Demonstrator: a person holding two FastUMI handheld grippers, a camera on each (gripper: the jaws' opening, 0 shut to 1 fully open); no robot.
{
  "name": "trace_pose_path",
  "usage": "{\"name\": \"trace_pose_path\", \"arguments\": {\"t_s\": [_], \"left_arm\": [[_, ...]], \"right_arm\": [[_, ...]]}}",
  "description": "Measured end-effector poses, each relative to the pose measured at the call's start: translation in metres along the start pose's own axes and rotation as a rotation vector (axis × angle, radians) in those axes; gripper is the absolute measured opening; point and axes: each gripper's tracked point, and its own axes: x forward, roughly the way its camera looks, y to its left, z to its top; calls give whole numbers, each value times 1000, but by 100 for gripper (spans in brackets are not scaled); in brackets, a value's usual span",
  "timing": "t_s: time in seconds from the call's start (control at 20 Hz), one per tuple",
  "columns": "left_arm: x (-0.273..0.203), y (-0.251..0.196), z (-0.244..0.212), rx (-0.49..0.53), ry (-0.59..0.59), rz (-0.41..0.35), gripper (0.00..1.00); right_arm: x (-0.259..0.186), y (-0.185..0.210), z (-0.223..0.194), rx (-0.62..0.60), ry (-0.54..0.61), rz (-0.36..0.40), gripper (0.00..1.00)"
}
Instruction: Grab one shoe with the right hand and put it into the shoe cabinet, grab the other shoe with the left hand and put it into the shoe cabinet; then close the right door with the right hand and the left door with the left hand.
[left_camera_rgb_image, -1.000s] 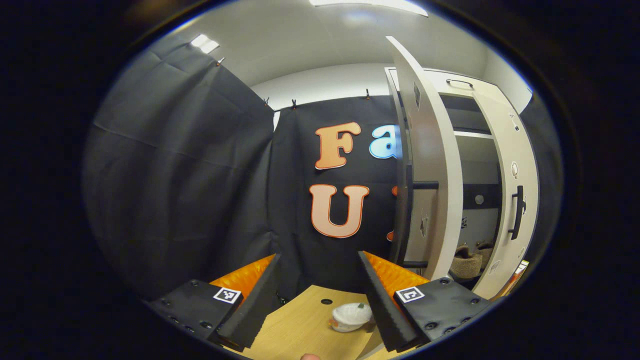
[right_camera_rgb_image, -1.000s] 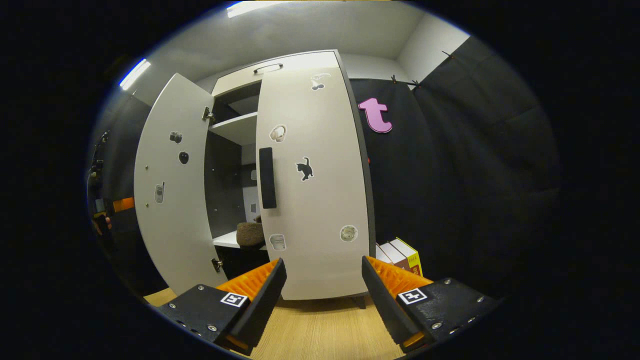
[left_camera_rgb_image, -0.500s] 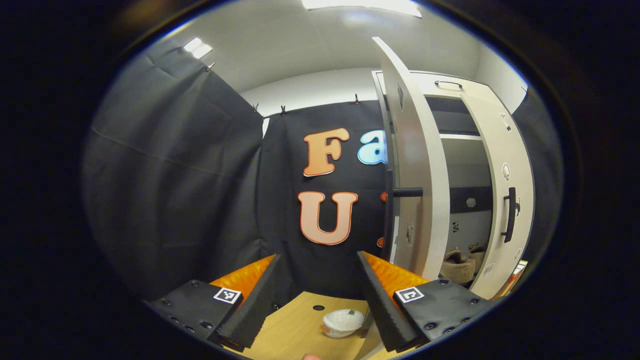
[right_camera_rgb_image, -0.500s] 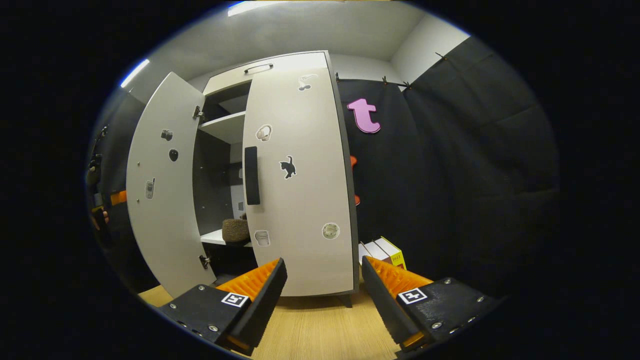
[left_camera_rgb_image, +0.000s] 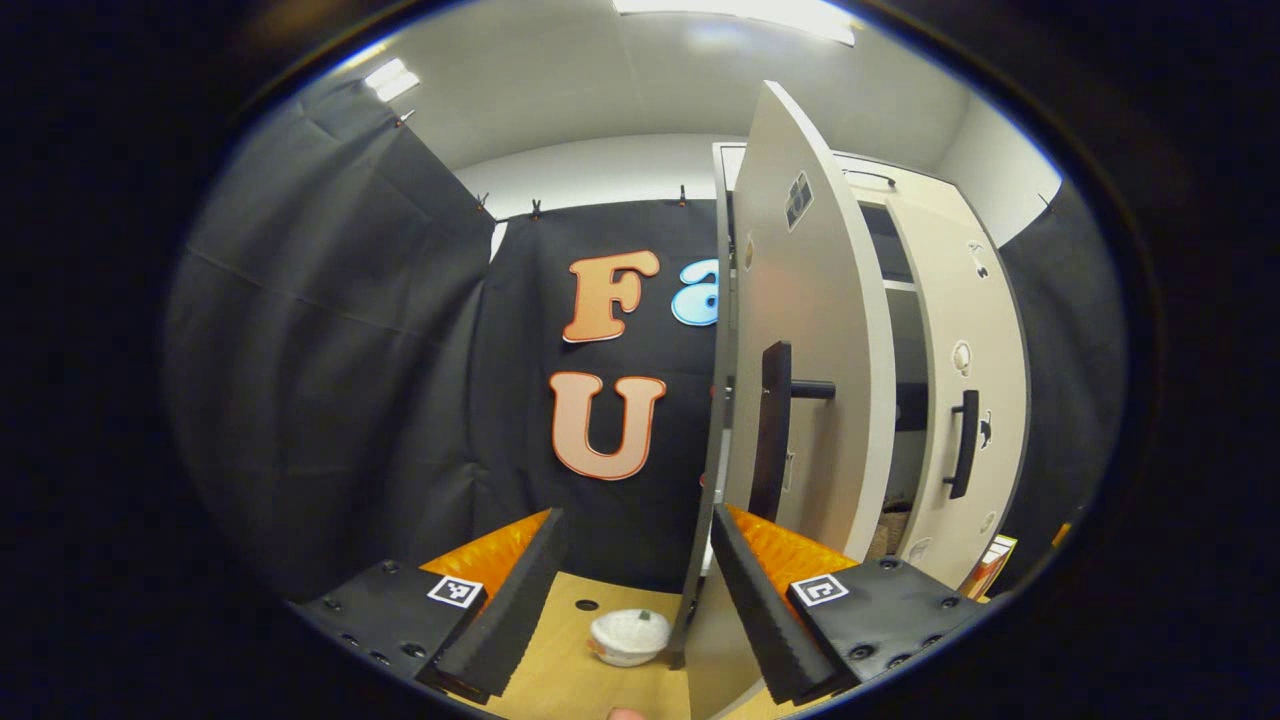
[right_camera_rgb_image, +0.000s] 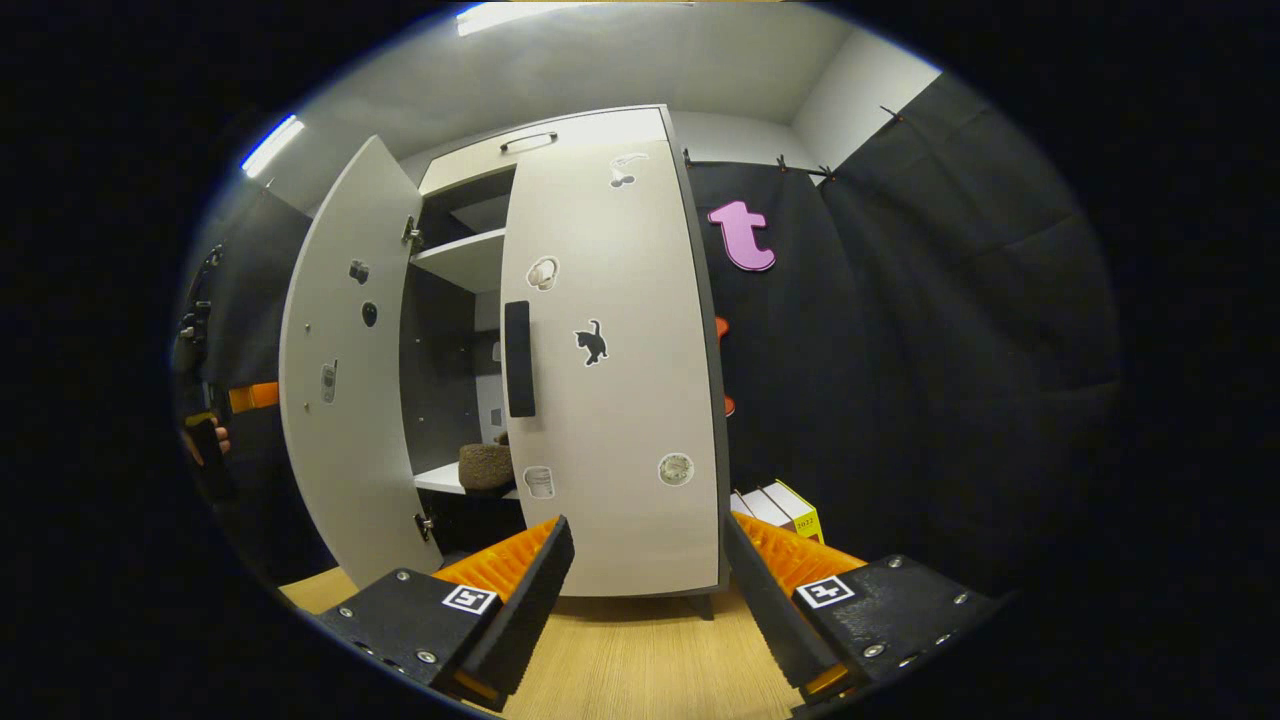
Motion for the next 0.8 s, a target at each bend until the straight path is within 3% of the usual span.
{"name": "trace_pose_path", "arguments": {"t_s": [0.15, 0.3, 0.45, 0.8], "left_arm": [[2, -33, -5, -53, 17, -75, 94], [8, -65, -5, -16, 17, -146, 99], [10, -96, 8, -1, -17, -218, 96], [31, -142, -6, -28, 13, -294, 94]], "right_arm": [[-3, 1, -2, -3, 4, 6, 93], [-5, 3, -2, 2, 4, 11, 93], [-7, -1, -2, -3, -2, 2, 93], [-9, -9, -4, -1, -3, -22, 93]]}}
